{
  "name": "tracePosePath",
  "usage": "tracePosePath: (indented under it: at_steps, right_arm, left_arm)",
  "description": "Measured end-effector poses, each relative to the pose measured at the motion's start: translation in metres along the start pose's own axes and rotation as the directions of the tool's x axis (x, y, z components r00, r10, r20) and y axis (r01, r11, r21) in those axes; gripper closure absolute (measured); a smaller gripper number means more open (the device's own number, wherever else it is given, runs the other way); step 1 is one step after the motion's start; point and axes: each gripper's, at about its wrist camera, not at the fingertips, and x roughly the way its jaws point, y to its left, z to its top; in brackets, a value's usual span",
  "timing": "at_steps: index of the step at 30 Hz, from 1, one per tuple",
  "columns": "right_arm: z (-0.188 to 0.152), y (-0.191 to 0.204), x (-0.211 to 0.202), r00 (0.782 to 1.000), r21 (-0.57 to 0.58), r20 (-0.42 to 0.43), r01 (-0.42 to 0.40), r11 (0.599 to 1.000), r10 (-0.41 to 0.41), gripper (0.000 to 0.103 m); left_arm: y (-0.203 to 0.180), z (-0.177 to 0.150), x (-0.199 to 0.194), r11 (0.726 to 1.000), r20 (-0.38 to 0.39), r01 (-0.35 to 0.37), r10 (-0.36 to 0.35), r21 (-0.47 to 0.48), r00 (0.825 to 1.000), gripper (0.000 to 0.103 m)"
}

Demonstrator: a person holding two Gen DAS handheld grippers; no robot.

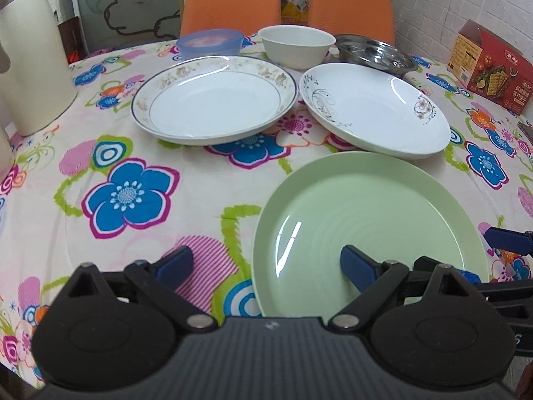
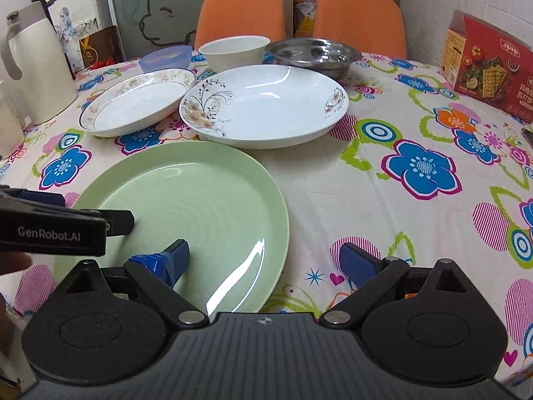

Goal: Organize plates and bowls

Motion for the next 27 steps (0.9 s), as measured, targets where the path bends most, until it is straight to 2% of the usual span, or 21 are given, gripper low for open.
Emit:
tracePosePath:
  at_steps: [3, 7, 10, 14, 17, 18, 20, 25, 27]
  right_arm:
    - [-0.004, 0.0, -0.002, 1.0, -0.016, 0.029, -0.011, 1.0, 0.012, 0.018]
    - [0.0, 0.01, -0.002, 0.999, -0.042, -0.012, -0.05, 0.998, 0.05, 0.019]
    - [-0.005, 0.02, -0.003, 0.995, -0.092, 0.005, -0.1, 0.991, 0.101, 0.019]
    - [-0.007, 0.022, -0.001, 0.993, -0.101, 0.045, -0.108, 0.989, 0.113, 0.02]
    - [-0.009, 0.021, -0.003, 0.991, -0.11, 0.058, -0.111, 0.988, 0.118, 0.022]
    - [-0.01, 0.022, -0.003, 0.991, -0.109, 0.061, -0.111, 0.988, 0.118, 0.022]
    - [-0.011, 0.025, -0.006, 0.992, -0.106, 0.063, -0.104, 0.989, 0.111, 0.023]
    - [-0.011, 0.039, -0.01, 0.993, -0.094, 0.062, -0.092, 0.991, 0.098, 0.023]
    - [-0.009, 0.045, -0.013, 0.989, -0.098, 0.076, -0.115, 0.989, 0.123, 0.023]
  left_arm:
    - [-0.002, -0.002, 0.0, 1.0, 0.012, 0.003, -0.003, 0.018, 1.0, 0.012]
    - [-0.001, -0.003, -0.001, 0.999, 0.01, 0.028, -0.028, 0.024, 1.0, 0.012]
    - [-0.001, -0.005, -0.001, 0.998, 0.004, 0.057, -0.057, 0.03, 0.998, 0.012]
    - [-0.002, -0.008, -0.002, 0.997, 0.024, 0.061, -0.062, 0.035, 0.998, 0.012]
    - [-0.002, -0.013, -0.005, 0.996, 0.052, 0.076, -0.078, 0.042, 0.996, 0.021]
    - [-0.004, -0.014, -0.008, 0.995, 0.063, 0.081, -0.085, 0.06, 0.994, 0.03]
    - [-0.008, -0.015, -0.012, 0.992, 0.07, 0.096, -0.101, 0.077, 0.992, 0.041]
    - [-0.001, -0.019, -0.018, 0.997, 0.077, 0.07, -0.072, 0.029, 0.994, 0.045]
    - [0.008, -0.02, -0.027, 0.999, 0.095, 0.049, -0.049, 0.009, 0.994, 0.045]
